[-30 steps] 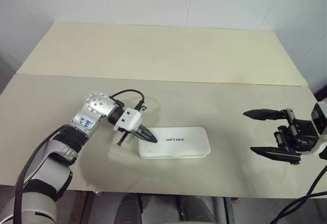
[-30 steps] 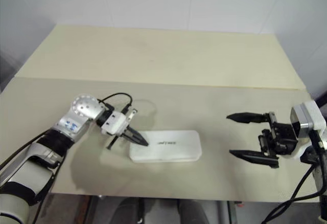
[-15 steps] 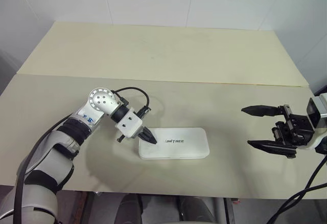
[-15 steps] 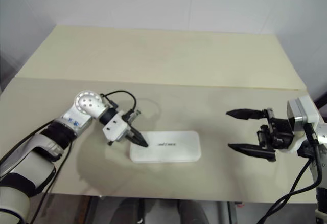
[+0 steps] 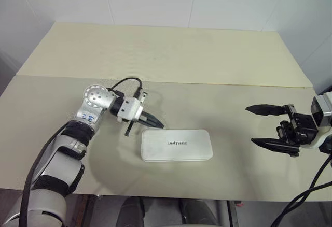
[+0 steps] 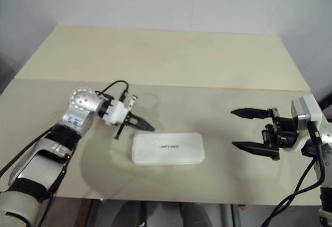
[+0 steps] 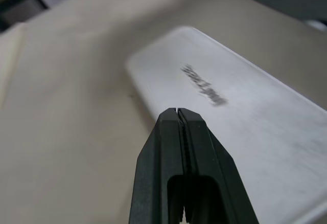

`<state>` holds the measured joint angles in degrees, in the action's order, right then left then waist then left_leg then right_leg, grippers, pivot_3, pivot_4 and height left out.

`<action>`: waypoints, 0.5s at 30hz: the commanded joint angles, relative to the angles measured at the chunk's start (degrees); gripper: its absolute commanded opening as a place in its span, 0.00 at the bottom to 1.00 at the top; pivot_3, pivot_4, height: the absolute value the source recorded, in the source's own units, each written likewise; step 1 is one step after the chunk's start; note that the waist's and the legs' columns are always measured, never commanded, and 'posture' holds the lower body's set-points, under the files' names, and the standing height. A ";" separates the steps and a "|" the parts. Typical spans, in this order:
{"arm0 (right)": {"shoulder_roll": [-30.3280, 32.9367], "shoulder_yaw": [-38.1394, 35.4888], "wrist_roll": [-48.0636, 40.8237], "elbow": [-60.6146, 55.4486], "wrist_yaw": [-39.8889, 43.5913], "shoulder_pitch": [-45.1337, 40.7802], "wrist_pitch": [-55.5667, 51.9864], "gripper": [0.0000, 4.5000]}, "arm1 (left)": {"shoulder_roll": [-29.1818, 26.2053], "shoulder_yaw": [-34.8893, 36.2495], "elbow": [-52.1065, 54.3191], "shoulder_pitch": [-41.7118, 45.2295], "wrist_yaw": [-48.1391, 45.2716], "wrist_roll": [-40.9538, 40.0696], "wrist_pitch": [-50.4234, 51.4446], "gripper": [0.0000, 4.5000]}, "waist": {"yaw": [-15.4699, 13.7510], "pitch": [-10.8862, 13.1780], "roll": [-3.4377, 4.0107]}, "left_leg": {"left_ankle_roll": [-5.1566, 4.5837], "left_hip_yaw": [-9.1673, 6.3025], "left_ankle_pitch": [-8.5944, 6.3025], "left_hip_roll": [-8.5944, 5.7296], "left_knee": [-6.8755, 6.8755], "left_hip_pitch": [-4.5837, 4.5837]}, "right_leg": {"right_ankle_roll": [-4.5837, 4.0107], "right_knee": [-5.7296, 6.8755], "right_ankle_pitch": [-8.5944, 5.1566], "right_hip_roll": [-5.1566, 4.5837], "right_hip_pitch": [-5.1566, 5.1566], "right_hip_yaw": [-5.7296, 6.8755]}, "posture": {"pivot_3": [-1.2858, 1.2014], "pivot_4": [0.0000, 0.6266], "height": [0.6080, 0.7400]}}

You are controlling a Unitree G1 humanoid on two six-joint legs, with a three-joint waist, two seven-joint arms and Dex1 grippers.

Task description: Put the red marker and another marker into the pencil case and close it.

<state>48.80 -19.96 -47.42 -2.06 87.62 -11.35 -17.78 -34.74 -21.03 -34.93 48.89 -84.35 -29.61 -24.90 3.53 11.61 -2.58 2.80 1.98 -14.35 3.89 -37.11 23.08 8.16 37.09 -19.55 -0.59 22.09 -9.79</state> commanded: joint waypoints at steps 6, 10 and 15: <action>3.74 1.33 0.72 3.33 3.33 -5.56 -2.20 1.00 | -8.03 16.34 18.27 -15.05 -1.46 -7.91 16.18 0.48 | 0.39 0.06 0.11 | 0.04 0.06 0.01 0.13 -0.01 0.14 | -0.30 0.47 -0.22 0.03 0.43 0.10 | 0.52 0.24 1.00; 4.60 3.31 2.97 7.81 4.63 -10.03 -1.07 1.00 | -10.42 21.15 22.05 -19.60 -1.62 -7.30 18.68 0.76 | 0.59 0.07 0.12 | 0.10 0.08 0.04 0.10 -0.08 0.08 | -0.29 0.49 -0.19 0.00 0.35 0.08 | 0.52 0.24 1.00; 5.83 6.18 2.29 9.99 4.88 -13.25 -0.24 1.00 | -12.28 25.35 24.86 -22.41 -0.93 -6.07 20.64 1.00 | 0.99 0.07 0.12 | 0.10 0.09 0.05 0.05 -0.06 0.07 | -0.30 0.45 -0.18 -0.04 0.34 0.07 | 0.52 0.24 1.00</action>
<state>52.70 -13.36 -44.03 8.16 87.91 -23.80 -18.75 -45.93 2.30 -12.55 26.83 -85.66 -35.68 -4.86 4.51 11.68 -2.46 2.91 2.07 -14.30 3.95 -37.14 23.16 7.86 37.53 -19.73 -0.63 22.45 -9.72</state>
